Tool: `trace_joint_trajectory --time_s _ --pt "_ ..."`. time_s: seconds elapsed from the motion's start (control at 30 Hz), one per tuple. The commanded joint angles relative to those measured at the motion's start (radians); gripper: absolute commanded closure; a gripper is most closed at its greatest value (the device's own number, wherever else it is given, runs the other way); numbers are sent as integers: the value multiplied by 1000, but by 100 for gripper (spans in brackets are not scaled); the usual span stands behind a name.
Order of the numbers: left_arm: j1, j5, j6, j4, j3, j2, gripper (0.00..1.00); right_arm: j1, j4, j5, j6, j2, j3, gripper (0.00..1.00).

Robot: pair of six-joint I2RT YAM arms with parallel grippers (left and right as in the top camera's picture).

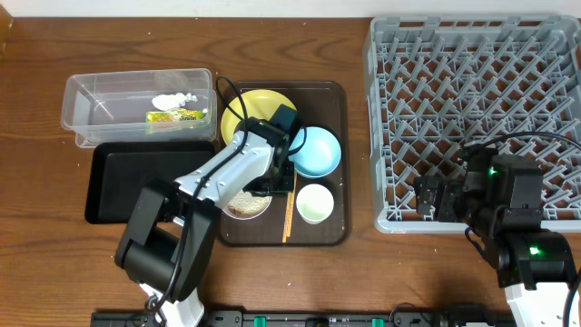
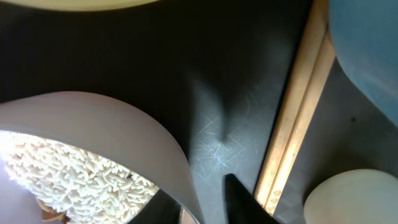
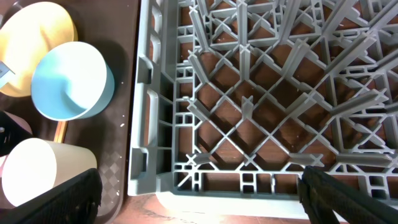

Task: Sort waste into correct bins and load items into the dishwasher rack
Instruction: 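Grasp the rim of the white rice bowl with the left gripper, then tip the white bowl over the black tray to pour out the rice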

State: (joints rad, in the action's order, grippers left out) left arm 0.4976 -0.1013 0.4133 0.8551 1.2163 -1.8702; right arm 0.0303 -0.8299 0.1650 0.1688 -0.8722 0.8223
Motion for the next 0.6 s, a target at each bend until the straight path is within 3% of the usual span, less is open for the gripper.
trace_joint_trajectory --time_s 0.0,0.1,0.43,0.57 --pt "2 9 -9 1 -11 -6 86 -5 -2 8 10 3 22 1" --pt "2 9 -9 8 -11 -6 94 -5 -2 8 10 3 22 1" --pt "-8 8 -22 143 60 87 94 -5 -15 8 10 3 22 1" --pt "-35 -4 -105 154 65 203 94 -5 -15 8 10 3 22 1"
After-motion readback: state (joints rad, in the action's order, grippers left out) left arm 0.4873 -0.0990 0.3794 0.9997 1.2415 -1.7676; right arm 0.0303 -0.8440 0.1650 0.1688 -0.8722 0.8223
